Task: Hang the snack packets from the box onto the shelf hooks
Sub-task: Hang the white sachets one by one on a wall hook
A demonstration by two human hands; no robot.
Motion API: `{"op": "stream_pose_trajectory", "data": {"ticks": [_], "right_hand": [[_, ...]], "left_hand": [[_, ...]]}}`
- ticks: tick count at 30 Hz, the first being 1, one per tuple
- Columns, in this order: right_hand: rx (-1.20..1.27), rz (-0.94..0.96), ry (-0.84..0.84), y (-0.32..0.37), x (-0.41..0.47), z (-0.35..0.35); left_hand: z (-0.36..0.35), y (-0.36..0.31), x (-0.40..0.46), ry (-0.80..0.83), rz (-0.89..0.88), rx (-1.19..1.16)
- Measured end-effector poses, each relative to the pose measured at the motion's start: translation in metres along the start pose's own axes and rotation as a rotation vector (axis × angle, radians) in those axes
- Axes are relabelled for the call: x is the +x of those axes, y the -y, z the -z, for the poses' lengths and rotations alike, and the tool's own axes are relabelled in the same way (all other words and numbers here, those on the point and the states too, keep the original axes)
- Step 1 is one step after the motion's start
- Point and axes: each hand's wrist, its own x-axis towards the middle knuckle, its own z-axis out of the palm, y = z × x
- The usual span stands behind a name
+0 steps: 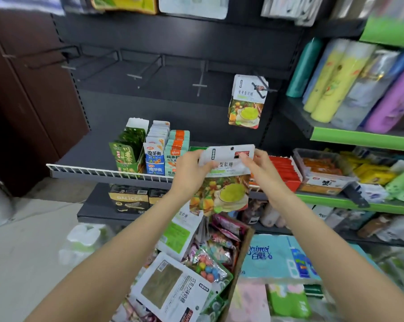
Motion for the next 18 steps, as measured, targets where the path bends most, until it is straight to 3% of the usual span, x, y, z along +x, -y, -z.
{"op": "stream_pose_trajectory", "data": {"ticks": [2, 5, 9, 13, 18], "right_hand": [[-0.012, 0.141, -0.022, 0.003, 0.012, 0.009], [0.044, 0.200, -0.124, 0.005, 0.038, 0.023], [0.108, 0.173, -0.177, 0.008, 0.079, 0.040], [0.141, 0.208, -0.253, 0.013, 0.120, 0.061], [0.129, 0.209, -0.291, 0.010, 0.162, 0.076]], "left_hand": [[0.001, -0.011, 0.015, 0.001, 0.029, -0.122], [-0.004, -0.026, 0.041, 0.020, 0.044, -0.200], [-0.016, -0.042, 0.074, -0.067, 0.031, -0.165], [-0.020, -0.051, 0.107, -0.257, 0.032, -0.028], [-0.028, -0.055, 0.131, -0.330, 0.029, 0.145]]}}
